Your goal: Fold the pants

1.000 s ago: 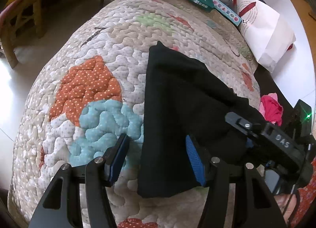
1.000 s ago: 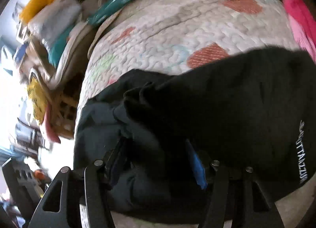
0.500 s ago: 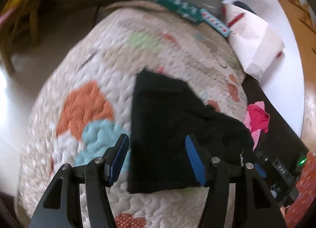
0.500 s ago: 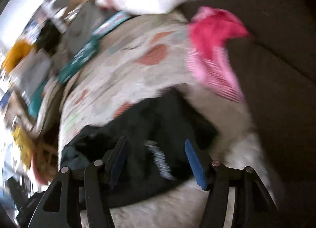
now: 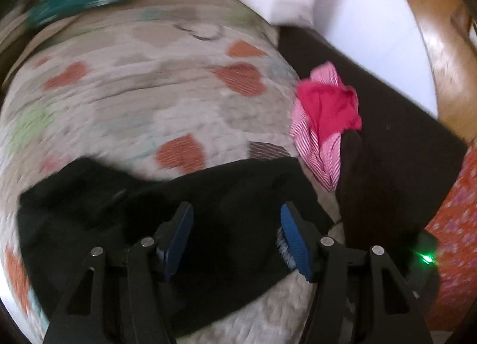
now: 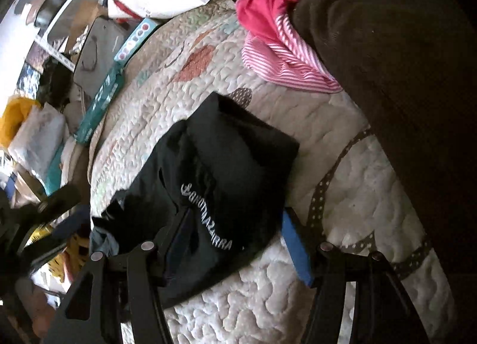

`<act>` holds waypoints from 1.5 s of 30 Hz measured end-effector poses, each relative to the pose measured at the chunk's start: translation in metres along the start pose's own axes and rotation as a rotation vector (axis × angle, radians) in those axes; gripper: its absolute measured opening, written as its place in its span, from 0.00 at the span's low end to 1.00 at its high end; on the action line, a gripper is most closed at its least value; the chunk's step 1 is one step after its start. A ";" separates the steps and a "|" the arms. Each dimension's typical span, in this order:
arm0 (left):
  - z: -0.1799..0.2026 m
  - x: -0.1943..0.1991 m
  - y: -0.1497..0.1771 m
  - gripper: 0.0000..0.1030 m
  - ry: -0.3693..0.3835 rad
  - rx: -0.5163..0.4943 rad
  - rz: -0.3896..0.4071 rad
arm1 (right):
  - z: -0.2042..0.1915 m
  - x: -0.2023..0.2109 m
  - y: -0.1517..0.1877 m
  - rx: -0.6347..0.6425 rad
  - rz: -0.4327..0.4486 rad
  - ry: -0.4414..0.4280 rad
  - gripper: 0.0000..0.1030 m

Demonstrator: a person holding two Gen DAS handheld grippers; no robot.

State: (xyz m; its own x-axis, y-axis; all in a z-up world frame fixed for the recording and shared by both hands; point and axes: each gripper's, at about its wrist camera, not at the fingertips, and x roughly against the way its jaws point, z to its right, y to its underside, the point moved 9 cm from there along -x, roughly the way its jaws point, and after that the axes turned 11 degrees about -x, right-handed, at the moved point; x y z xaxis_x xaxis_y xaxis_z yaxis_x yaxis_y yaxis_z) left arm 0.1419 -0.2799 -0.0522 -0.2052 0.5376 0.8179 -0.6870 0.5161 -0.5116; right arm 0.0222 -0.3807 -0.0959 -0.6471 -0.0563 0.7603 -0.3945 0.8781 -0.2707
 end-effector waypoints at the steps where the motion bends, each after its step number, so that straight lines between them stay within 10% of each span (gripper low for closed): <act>1: 0.010 -0.017 -0.008 0.59 0.006 -0.025 -0.024 | 0.002 0.001 -0.003 -0.018 0.004 -0.013 0.64; 16: 0.047 -0.125 -0.042 0.65 0.029 -0.200 -0.204 | 0.001 -0.020 -0.024 -0.004 0.058 -0.017 0.64; 21: 0.066 -0.128 -0.029 0.40 -0.077 -0.408 -0.205 | -0.005 -0.022 -0.022 0.056 0.044 0.016 0.53; 25: 0.061 -0.107 -0.031 0.34 -0.042 -0.358 -0.172 | -0.017 -0.016 -0.017 0.121 0.029 0.020 0.25; 37: 0.013 0.034 -0.043 0.32 0.007 -0.153 0.077 | -0.106 0.045 0.019 0.401 0.081 -0.160 0.22; 45: -0.091 0.090 0.002 0.32 0.011 0.137 0.174 | -0.184 0.044 0.088 0.608 -0.057 -0.274 0.22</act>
State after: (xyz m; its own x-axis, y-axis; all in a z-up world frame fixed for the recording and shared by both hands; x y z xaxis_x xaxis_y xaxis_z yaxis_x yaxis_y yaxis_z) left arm 0.1857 -0.1696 -0.0037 -0.3216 0.6184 0.7171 -0.7303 0.3200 -0.6035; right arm 0.0788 -0.2183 0.0220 -0.7254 -0.2838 0.6271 -0.6782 0.4510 -0.5803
